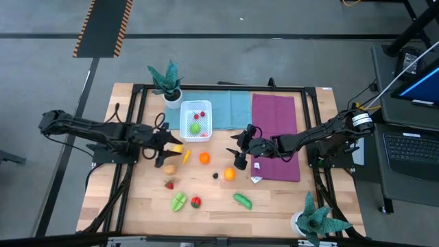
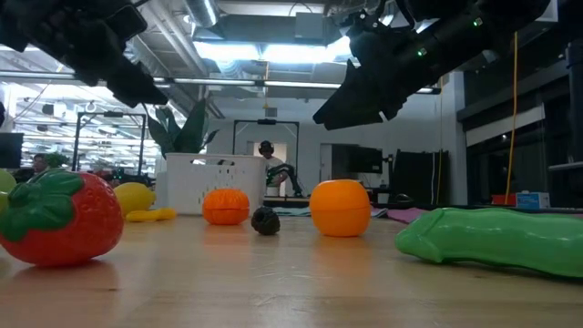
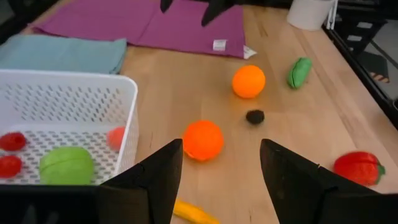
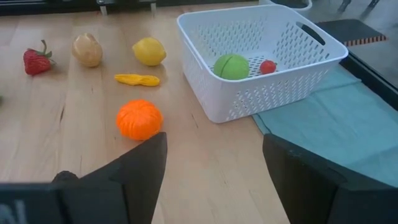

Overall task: Pick and placing Produce into tupperware
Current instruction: Put the yellow lemon into the white basket

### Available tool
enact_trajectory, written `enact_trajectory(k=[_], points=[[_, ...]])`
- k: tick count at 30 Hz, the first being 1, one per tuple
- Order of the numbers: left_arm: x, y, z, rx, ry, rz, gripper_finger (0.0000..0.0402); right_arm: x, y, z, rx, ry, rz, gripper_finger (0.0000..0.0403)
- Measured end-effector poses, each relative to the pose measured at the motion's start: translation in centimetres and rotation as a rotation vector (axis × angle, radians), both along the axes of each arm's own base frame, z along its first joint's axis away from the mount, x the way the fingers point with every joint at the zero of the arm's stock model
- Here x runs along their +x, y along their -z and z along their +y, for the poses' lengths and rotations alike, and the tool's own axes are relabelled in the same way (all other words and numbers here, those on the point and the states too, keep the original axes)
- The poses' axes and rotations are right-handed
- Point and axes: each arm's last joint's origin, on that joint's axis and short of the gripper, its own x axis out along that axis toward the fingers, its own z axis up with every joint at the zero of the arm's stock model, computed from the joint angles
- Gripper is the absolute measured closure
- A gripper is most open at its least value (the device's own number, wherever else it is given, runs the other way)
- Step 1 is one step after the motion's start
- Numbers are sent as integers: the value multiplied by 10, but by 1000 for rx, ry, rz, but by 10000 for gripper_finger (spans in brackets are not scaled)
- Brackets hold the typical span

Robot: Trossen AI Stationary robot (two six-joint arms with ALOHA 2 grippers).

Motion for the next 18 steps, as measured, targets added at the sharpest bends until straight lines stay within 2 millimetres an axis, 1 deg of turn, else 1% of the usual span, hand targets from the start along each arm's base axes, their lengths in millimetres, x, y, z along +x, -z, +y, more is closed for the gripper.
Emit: enact_trajectory(k=[8, 15, 18], points=[[-1, -2, -1, -2, 5, -17, 195, 1, -3, 0, -35, -21, -16, 136], [-2, 0, -1, 3, 7, 5, 195, 1, -2, 0, -35, -20, -14, 136], [-2, 1, 0, -13, -18, 16, 195, 2, -2, -4, -39, -9, -13, 136]])
